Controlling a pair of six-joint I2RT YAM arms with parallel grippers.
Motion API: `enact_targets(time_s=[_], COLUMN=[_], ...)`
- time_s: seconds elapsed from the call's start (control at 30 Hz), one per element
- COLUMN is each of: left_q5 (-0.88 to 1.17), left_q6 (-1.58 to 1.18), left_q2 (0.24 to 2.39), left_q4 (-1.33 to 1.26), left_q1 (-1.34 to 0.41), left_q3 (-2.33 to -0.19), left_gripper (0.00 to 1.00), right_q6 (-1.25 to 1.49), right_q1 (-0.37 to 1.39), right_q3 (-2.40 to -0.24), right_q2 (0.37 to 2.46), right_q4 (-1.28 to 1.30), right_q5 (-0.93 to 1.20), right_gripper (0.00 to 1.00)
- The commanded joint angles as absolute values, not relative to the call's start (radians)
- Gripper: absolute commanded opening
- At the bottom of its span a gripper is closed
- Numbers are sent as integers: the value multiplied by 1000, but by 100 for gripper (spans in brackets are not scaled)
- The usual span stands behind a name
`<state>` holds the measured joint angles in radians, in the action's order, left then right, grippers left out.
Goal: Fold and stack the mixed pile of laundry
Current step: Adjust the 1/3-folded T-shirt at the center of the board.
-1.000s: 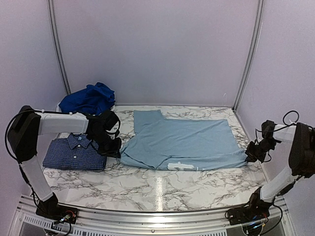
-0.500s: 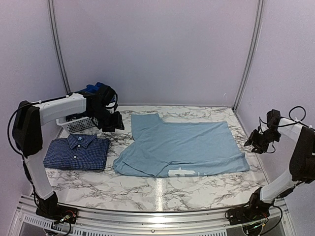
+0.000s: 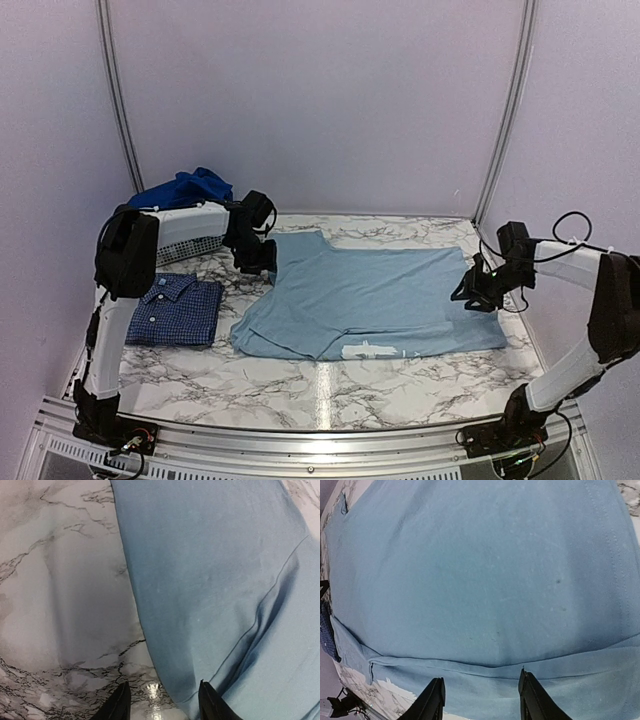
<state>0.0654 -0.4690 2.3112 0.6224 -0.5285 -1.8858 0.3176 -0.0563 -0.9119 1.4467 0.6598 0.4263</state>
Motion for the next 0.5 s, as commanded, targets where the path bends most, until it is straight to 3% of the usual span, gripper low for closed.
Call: enact_targets(time_s=[0.0,0.2,0.3,0.43,0.47], left_q5=[-55,-150,-194,-284,-309], left_q6=[-462,-429,-408,-379,-368], left_q2=[2342,2405,2434,2454,2456], left_q4=[666,717,750,795,801], left_q1=[-569,-611,-617,-592,-581], left_q3=[-1912,-1935,-1946,-1983,-1997], left_gripper=[48,43,29,1,0], right_q6=[327,305,297,298,299], right_q1=[-5,42,43,43,41], right_q3=[-893,-899,-884,-852,-842], right_q2=[1504,1600,1643,1693,1702], right_q4=[595,574,571,591,591], right_q5=[446,405,379,322,314], right_gripper=[46,45,45,45,45])
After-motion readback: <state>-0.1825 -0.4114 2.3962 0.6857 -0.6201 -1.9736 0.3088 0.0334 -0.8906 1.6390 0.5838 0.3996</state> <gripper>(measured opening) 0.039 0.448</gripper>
